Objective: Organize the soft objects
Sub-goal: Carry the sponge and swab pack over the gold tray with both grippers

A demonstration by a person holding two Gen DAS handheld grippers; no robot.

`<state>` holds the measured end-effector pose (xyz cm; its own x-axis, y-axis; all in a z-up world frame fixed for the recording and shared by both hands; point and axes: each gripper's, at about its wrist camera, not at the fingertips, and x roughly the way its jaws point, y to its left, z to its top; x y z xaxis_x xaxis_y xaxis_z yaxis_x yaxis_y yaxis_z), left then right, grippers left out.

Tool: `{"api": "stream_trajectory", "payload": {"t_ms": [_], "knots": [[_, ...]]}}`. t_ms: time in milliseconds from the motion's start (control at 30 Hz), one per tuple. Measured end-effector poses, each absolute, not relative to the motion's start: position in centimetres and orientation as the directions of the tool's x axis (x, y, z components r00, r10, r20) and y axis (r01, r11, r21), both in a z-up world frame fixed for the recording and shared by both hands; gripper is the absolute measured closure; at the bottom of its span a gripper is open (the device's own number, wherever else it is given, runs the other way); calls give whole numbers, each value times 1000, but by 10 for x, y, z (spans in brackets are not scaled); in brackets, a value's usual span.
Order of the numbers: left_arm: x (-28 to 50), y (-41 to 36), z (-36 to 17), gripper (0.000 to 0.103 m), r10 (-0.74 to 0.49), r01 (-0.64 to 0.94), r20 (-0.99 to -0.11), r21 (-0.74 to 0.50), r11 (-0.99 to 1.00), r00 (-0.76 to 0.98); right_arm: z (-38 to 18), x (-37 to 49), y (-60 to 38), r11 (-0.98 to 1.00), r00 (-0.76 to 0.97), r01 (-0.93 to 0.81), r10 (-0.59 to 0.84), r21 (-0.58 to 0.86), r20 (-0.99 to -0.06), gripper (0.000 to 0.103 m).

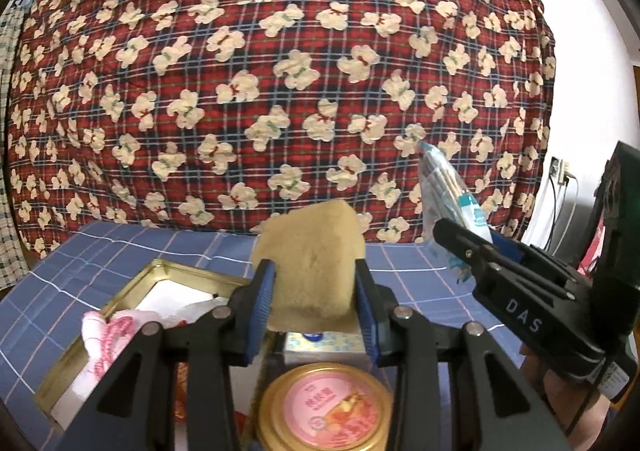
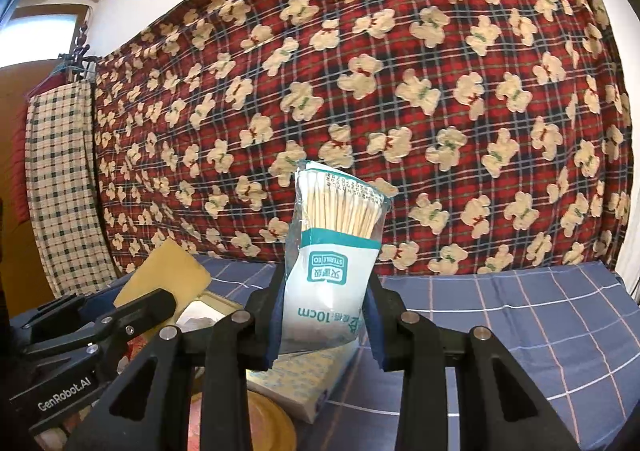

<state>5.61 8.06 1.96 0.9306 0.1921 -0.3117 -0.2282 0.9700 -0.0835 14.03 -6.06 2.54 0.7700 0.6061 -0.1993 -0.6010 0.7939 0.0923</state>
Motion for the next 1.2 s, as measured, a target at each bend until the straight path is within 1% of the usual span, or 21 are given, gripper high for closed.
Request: {"api": "stream_trajectory", "payload": {"t_ms": [733, 1200], "knots": [[37, 136, 17, 65, 281, -319, -348, -56, 946, 894, 36, 127, 2, 729, 705, -683, 676, 51, -216, 65], [30, 178, 14, 65, 316, -363, -389, -51, 931, 865, 34, 122, 48, 688, 658, -726, 694, -1, -293, 65]]}}
